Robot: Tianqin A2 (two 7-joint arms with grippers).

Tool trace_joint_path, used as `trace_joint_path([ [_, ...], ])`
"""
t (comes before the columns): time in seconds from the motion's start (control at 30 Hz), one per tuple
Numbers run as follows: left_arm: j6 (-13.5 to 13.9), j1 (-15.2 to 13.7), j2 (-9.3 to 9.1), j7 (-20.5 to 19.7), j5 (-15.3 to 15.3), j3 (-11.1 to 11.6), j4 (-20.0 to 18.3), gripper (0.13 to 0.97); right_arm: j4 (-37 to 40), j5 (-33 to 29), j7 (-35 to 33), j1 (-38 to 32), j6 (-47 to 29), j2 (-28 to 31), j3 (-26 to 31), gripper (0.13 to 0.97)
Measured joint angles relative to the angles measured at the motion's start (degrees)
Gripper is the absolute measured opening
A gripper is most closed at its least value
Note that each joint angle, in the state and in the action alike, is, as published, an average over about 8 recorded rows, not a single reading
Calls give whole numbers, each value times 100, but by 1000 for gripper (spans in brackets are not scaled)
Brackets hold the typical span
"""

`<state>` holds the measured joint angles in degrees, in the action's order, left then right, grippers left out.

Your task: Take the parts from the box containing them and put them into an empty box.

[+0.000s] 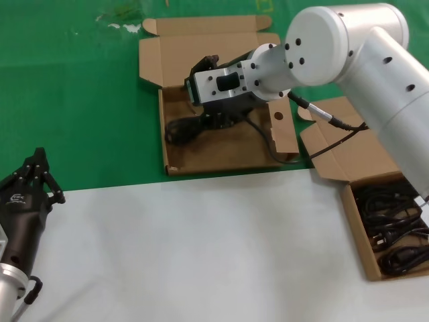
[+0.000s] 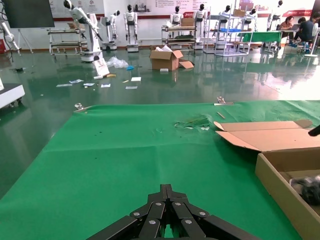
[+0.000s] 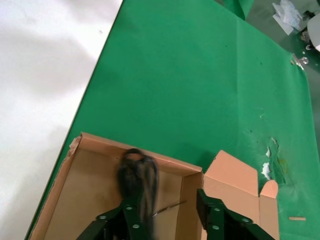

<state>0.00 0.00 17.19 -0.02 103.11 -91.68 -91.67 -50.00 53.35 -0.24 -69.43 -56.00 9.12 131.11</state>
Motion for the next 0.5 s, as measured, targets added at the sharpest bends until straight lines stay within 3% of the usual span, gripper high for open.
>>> trace_joint_path([
  [0.23,0,0,0,0,0,0,0,140,-601,193,235,204,-48,218,-172,470],
  [0.37,0,0,0,0,0,0,0,140,-1151,440,429,474,124,378,-448,470],
  [0.5,0,0,0,0,0,0,0,140,-1658,674,629,855,514,498,-803,571],
])
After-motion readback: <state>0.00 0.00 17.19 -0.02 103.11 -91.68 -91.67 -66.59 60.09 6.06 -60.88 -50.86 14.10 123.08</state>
